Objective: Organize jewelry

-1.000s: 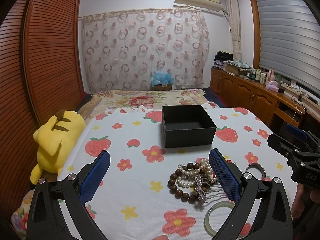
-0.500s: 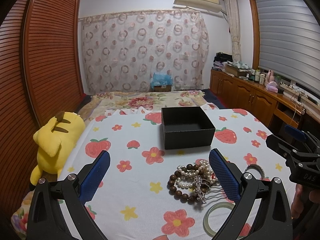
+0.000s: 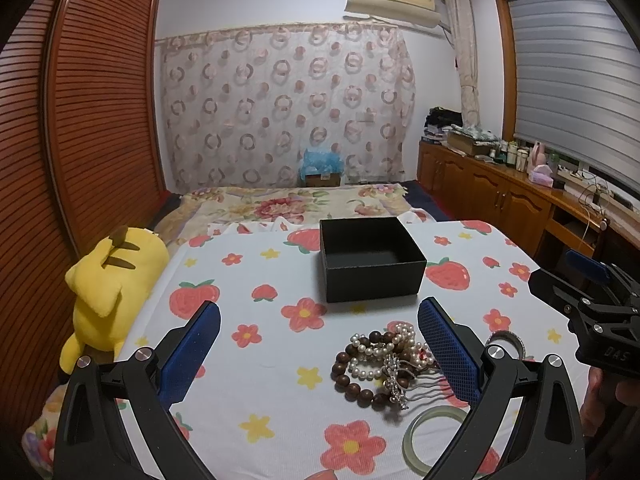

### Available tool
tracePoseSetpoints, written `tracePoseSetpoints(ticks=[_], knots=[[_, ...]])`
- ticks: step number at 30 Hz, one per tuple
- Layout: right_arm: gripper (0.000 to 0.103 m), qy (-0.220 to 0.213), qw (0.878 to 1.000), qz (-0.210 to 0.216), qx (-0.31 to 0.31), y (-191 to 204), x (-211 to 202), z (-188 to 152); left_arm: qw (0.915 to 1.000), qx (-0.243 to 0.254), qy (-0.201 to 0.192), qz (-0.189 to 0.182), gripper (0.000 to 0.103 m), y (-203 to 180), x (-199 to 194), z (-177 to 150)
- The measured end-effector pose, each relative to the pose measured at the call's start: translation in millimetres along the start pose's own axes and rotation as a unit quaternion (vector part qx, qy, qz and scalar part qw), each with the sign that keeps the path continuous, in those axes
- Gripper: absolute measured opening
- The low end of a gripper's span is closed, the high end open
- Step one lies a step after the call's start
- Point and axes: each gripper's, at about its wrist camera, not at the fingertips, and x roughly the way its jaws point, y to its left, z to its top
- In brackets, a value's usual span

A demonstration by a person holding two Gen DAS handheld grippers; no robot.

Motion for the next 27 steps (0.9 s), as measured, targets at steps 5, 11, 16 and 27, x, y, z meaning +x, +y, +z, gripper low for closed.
tracePoseSetpoints(ticks=[5, 11, 16, 27], knots=[[0.101, -0.001, 1.0, 0.001, 0.0, -1, 0, 0, 1.0, 0.0, -0.001, 0.0, 0.096, -1, 0, 0], [0.101, -0.002, 1.0, 0.001, 0.0, -1, -2, 2, 1.0, 0.0, -0.002, 0.0, 0.096, -1, 0, 0], [0.101, -0.003, 1.0, 0.001, 0.001, 1, -4, 6, 1.0, -0.001, -0.003, 0.0, 0.096, -1, 0, 0], [0.101, 0.0, 1.0, 0.004, 0.001, 12, -3, 10, 1.0, 0.002, -0.001, -0.002, 0.096, -11, -9, 4]])
